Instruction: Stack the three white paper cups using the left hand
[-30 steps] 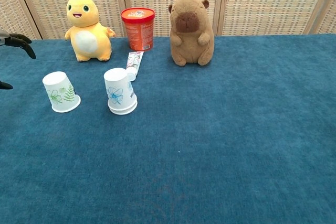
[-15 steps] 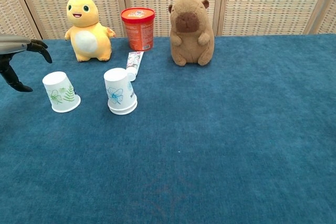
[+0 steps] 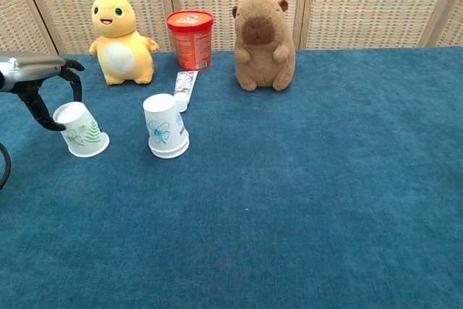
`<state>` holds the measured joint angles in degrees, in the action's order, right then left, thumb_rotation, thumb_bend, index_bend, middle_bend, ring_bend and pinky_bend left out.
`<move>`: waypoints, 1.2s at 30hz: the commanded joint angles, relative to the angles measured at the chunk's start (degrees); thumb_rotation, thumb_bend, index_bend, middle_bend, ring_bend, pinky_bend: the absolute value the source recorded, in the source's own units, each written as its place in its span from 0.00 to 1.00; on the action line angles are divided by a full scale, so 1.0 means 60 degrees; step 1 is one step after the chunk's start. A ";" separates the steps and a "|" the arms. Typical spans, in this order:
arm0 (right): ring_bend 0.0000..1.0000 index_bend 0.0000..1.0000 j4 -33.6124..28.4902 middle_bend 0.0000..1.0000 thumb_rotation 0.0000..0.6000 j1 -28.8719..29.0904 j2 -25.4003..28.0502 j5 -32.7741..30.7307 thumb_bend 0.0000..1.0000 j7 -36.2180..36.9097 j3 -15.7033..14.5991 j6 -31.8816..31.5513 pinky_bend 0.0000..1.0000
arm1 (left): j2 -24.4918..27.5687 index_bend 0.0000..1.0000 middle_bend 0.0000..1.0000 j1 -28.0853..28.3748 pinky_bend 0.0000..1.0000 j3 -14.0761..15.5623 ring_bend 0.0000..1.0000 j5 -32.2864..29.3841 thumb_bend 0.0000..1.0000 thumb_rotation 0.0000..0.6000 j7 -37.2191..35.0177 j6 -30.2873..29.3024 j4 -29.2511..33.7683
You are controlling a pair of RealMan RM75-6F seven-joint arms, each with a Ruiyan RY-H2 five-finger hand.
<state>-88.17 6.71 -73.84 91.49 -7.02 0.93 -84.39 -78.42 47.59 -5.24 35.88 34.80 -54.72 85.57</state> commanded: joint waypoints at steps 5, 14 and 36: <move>0.00 0.00 0.0001 0.00 1.00 0.0004 -0.0015 0.0014 0.00 -0.0025 -0.0011 0.0012 0.00 | 0.0344 0.47 0.00 -0.0170 0.00 -0.0171 0.00 0.0176 0.24 1.00 -0.0410 -0.0107 0.0292; 0.00 0.00 0.0025 0.00 1.00 0.0040 -0.0091 0.0027 0.00 -0.0146 -0.0053 0.0114 0.00 | 0.1701 0.47 0.00 -0.0013 0.00 -0.0929 0.00 0.0324 0.24 1.00 -0.0898 -0.0118 0.2047; 0.00 0.00 0.0001 0.00 1.00 0.0007 0.0060 0.0029 0.00 0.0298 -0.0005 -0.0020 0.00 | 0.1534 0.47 0.00 0.1293 0.00 -0.1204 0.00 -0.0892 0.24 1.00 0.0194 -0.0638 0.3399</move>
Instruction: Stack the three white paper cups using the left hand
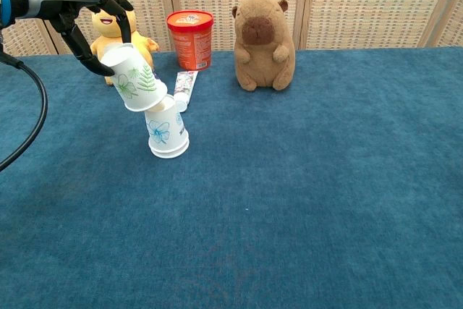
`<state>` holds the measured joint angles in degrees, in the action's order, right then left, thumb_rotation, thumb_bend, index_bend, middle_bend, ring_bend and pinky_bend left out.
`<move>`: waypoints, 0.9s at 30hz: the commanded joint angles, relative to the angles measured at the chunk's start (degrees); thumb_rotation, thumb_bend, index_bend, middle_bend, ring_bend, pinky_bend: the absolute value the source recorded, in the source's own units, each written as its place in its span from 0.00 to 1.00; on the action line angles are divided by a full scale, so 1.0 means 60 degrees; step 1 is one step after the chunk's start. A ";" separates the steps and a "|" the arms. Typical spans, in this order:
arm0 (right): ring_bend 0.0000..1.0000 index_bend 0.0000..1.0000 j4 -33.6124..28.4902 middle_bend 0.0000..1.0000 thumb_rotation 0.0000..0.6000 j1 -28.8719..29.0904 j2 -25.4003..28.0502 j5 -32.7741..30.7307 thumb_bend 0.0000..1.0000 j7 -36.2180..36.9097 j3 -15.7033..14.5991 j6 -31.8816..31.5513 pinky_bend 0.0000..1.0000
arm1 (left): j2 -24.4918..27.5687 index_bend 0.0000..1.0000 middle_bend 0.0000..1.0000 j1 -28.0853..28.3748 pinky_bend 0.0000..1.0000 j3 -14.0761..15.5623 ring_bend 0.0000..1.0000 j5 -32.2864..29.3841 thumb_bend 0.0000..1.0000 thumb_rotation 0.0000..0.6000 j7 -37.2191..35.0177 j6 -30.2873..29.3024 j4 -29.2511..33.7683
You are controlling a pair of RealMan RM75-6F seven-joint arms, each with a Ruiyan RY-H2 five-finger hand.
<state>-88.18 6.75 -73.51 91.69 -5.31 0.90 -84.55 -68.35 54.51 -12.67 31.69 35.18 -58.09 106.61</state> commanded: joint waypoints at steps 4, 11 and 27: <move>0.00 0.00 -0.0002 0.00 1.00 0.0014 0.0008 0.0018 0.00 0.0029 -0.0014 0.0029 0.00 | -0.0380 0.47 0.00 0.0305 0.00 0.0082 0.00 -0.0385 0.24 1.00 0.0244 -0.0101 -0.0389; 0.00 0.00 -0.0007 0.00 1.00 0.0028 -0.0016 0.0058 0.00 -0.0016 -0.0061 0.0080 0.00 | -0.1149 0.47 0.00 0.0376 0.00 0.0191 0.00 -0.0202 0.24 1.00 -0.0019 -0.0139 -0.1013; 0.00 0.00 -0.0017 0.00 1.00 0.0029 -0.0013 0.0068 0.00 -0.0026 -0.0065 0.0077 0.00 | -0.1021 0.09 0.00 0.0522 0.00 0.0308 0.00 -0.0773 0.24 1.00 0.0171 -0.0113 -0.0912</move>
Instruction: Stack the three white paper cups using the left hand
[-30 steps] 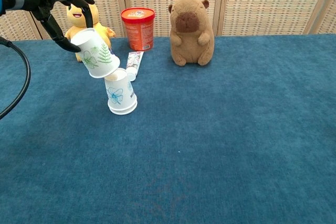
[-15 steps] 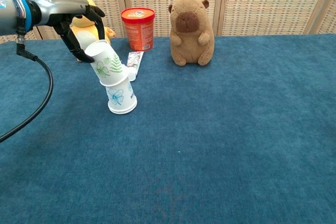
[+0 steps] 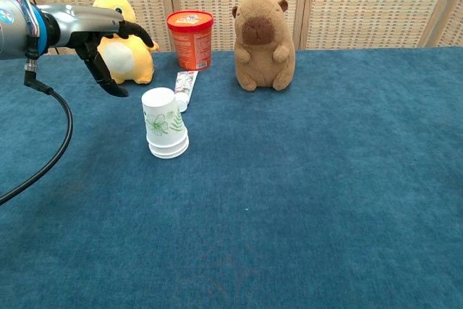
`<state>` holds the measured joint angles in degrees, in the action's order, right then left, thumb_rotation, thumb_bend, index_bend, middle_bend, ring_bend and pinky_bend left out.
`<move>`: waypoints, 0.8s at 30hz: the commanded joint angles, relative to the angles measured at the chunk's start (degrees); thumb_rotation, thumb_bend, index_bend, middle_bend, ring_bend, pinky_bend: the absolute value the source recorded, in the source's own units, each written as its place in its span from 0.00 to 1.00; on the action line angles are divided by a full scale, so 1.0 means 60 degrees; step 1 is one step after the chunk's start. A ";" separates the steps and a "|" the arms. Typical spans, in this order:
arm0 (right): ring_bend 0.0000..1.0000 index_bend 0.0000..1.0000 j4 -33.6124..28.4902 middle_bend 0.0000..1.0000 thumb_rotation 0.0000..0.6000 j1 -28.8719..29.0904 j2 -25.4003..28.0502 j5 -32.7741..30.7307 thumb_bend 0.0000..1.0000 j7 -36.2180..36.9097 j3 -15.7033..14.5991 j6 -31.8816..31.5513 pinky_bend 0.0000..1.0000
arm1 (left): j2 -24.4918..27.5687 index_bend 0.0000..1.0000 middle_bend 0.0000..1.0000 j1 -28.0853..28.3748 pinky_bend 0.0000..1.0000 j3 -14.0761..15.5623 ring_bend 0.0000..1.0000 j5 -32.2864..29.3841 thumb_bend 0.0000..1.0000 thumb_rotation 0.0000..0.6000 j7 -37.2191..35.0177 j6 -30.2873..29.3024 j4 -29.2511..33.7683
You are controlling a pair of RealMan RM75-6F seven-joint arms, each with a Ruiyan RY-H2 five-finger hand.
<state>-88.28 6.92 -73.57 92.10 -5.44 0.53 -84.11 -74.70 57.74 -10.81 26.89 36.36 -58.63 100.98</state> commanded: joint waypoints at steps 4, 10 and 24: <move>0.00 0.00 -0.0005 0.00 1.00 -0.0003 -0.0004 0.0007 0.00 -0.0027 -0.0010 0.0002 0.00 | 0.0221 0.08 0.00 -0.0138 0.00 -0.0005 0.00 0.0148 0.24 1.00 -0.0235 -0.0057 0.0164; 0.00 0.00 0.0016 0.00 1.00 0.0005 0.0002 -0.0053 0.00 -0.0051 -0.0003 0.0057 0.00 | 0.0582 0.08 0.00 -0.1007 0.00 0.0532 0.00 0.1862 0.24 1.00 -0.0862 -0.0829 0.0777; 0.00 0.00 0.0025 0.00 1.00 0.0010 -0.0090 -0.0164 0.00 -0.0367 0.0027 0.0120 0.00 | -0.0097 0.08 0.00 -0.4925 0.00 0.3626 0.00 0.7833 0.24 1.00 -0.2798 -0.4779 0.0180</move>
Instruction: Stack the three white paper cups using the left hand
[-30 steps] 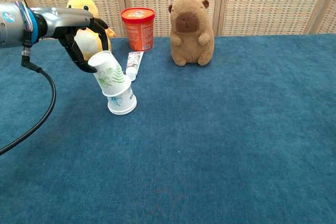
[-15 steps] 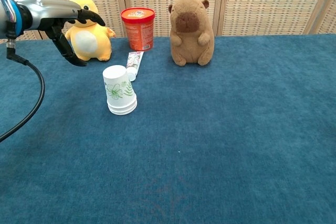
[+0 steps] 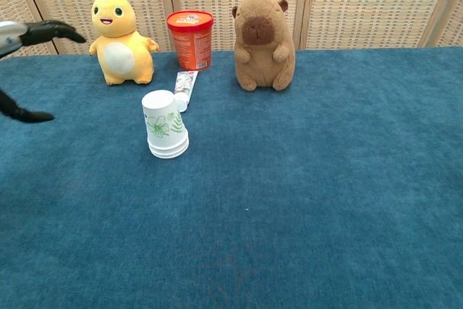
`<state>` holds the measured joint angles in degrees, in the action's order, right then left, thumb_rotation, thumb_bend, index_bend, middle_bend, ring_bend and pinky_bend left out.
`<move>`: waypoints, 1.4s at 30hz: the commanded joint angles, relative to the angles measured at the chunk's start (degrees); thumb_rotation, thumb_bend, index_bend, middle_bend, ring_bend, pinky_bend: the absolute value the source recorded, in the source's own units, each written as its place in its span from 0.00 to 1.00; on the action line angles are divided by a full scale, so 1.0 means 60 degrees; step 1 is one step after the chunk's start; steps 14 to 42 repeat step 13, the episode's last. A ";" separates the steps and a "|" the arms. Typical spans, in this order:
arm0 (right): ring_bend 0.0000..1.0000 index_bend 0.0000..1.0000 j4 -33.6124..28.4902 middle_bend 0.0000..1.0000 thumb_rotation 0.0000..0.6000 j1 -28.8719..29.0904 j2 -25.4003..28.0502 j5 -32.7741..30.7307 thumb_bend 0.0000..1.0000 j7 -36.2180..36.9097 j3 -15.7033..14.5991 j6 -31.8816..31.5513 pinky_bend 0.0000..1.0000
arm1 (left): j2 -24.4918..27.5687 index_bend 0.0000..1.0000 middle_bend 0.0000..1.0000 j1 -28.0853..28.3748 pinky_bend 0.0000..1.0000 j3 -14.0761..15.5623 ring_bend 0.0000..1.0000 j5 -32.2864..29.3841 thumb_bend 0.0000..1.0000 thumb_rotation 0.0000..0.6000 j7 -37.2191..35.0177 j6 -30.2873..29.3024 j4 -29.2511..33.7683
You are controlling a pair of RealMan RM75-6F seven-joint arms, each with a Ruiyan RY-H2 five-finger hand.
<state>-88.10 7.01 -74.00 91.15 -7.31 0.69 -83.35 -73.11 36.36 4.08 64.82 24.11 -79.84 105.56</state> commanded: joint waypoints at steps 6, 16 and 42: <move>0.00 0.00 -0.0033 0.00 1.00 -0.0001 -0.0059 -0.0010 0.00 -0.0161 0.0019 -0.0019 0.00 | -0.0944 0.08 0.00 -0.2741 0.00 0.1481 0.00 0.2511 0.24 1.00 -0.1128 -0.2396 -0.1692; 0.00 0.00 -0.0005 0.00 1.00 0.0023 -0.0097 -0.0030 0.00 -0.0221 0.0009 0.0051 0.00 | -0.1079 0.07 0.00 -0.3314 0.00 0.1416 0.00 0.2782 0.24 1.00 -0.0969 -0.2577 -0.2039; 0.00 0.00 -0.0005 0.00 1.00 0.0023 -0.0097 -0.0030 0.00 -0.0221 0.0009 0.0051 0.00 | -0.1079 0.07 0.00 -0.3314 0.00 0.1416 0.00 0.2782 0.24 1.00 -0.0969 -0.2577 -0.2039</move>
